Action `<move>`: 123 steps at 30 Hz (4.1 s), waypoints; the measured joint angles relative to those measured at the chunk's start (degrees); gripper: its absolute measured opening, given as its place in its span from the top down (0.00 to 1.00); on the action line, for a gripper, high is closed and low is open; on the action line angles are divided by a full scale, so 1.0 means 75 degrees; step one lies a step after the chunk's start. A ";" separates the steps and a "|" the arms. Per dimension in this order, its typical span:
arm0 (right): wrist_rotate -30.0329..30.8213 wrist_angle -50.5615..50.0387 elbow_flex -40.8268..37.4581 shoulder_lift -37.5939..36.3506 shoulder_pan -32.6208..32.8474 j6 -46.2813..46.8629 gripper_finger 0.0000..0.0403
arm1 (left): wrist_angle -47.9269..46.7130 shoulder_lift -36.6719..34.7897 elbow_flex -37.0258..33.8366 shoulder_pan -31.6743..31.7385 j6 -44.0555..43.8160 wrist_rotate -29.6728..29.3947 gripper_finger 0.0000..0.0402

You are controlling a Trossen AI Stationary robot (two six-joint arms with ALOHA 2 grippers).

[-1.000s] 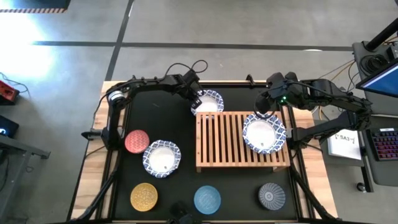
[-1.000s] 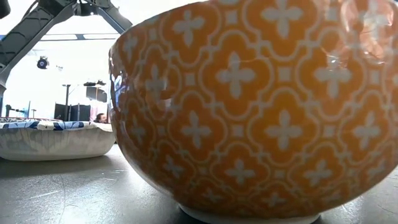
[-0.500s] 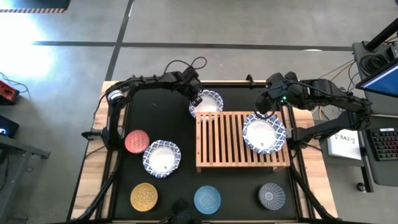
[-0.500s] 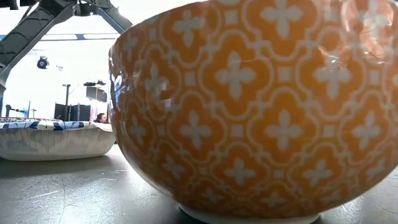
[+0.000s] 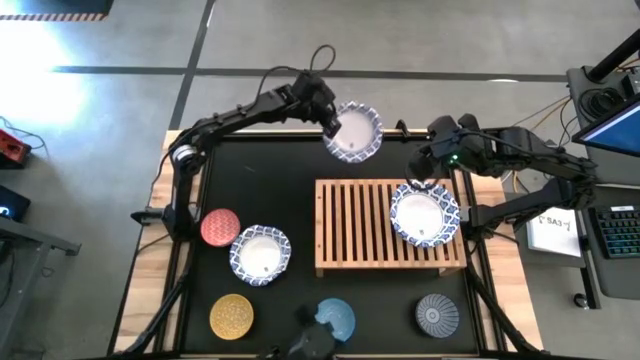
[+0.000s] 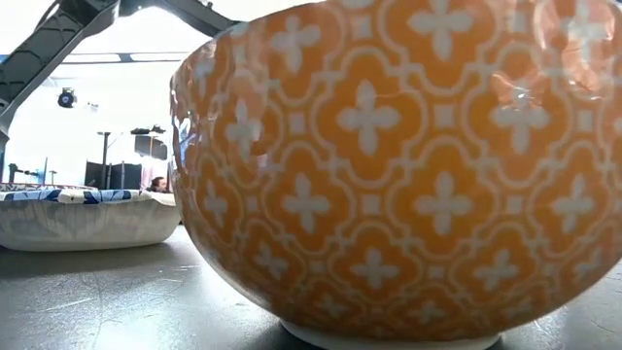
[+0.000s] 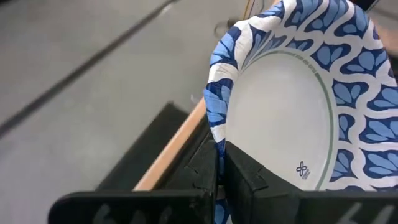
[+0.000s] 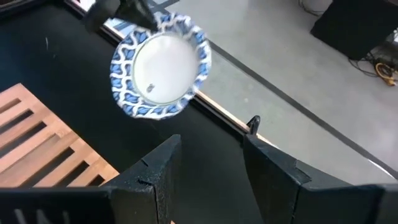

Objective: Place and stack bowls onto a shelf
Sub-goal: Stack the top big white and blue bowl on top of the big white and blue bowl

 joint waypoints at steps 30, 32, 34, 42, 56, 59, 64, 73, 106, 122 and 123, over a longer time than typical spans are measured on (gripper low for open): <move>-0.0022 0.0604 0.0000 0.0576 -0.1067 0.0351 0.59 | 0.0795 -0.0012 0.1012 -0.1463 0.0293 -0.0192 1.00; -0.0022 0.0603 0.0000 0.0584 -0.1067 0.0349 0.59 | 0.0870 -0.0012 0.1012 -0.1504 0.0325 -0.0169 1.00; -0.0022 0.0604 0.0000 0.0592 -0.1067 0.0396 0.59 | 0.0889 -0.0012 0.1045 -0.1526 0.0332 -0.0092 1.00; -0.0019 0.0602 0.0000 0.0597 -0.1067 0.0445 0.64 | 0.1133 -0.0012 0.1074 -0.1552 0.0344 0.0067 1.00; -0.0026 0.0602 0.0000 0.0597 -0.1067 0.0193 0.96 | 0.0986 -0.0035 0.1335 -0.1636 0.0420 0.0606 1.00; -0.0045 0.0609 0.0000 0.0597 -0.1064 0.0145 0.97 | 0.0699 -0.0037 0.1474 -0.1642 0.0553 0.0623 1.00; -0.0077 0.0596 0.0000 0.0597 -0.1064 -0.0025 0.98 | 0.0542 -0.0041 0.1485 -0.1648 0.0550 0.0632 1.00; -0.0170 0.0558 0.0000 0.0561 -0.1067 -0.0186 0.98 | 0.0387 -0.0041 0.1589 -0.1663 0.0221 0.0635 0.85; -0.4178 -0.0651 0.0006 -0.0104 -0.1160 0.3931 0.98 | -0.4542 -0.0428 0.3399 -0.1530 0.1580 0.0114 0.65; -0.6165 -0.2129 0.0006 -0.0595 -0.1160 0.3752 0.98 | -0.4524 -0.0434 0.3399 -0.1520 0.1372 0.0114 0.65; -0.6168 -0.2129 0.0006 -0.0627 -0.1160 0.3614 0.98 | -0.4524 -0.0434 0.3399 -0.1520 0.1354 0.0114 0.65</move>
